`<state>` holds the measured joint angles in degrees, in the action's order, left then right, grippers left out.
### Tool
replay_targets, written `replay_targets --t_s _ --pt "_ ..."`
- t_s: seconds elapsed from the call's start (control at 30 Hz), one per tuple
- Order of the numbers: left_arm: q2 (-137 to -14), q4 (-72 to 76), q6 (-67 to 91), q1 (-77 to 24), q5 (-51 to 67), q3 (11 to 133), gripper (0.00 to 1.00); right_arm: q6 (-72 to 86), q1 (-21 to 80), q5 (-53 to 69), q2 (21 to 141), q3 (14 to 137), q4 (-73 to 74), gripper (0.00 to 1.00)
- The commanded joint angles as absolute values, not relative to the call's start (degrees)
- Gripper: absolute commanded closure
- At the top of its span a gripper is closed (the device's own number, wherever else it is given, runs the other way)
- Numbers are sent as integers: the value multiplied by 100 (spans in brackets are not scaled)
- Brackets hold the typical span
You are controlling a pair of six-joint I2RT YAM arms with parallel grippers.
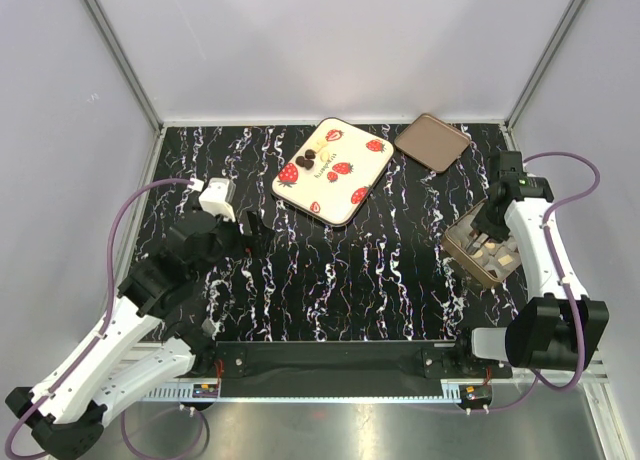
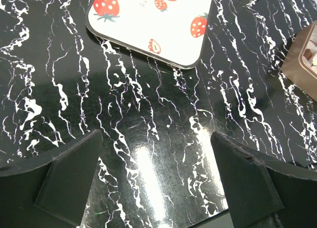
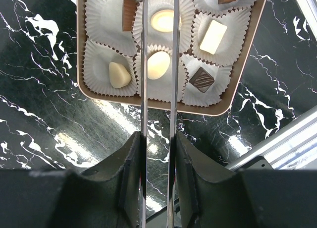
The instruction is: Pack the chocolate
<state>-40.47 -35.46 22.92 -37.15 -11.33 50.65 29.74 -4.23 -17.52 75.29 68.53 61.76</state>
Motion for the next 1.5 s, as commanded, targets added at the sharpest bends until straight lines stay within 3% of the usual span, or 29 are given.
replay_targets --t_s 0.0,1.13,1.47 --pt "-3981 -3173 2311 -3727 -967 5098 1 3103 -466 -1995 7514 6891 6038 65" --pt "-3973 -3243 2294 -3727 -1107 5142 1 2962 -510 -2426 7796 6855 5651 55" --pt "-3929 -3252 2294 -3727 -1230 5159 1 2751 -510 -2382 7664 8215 6362 55"
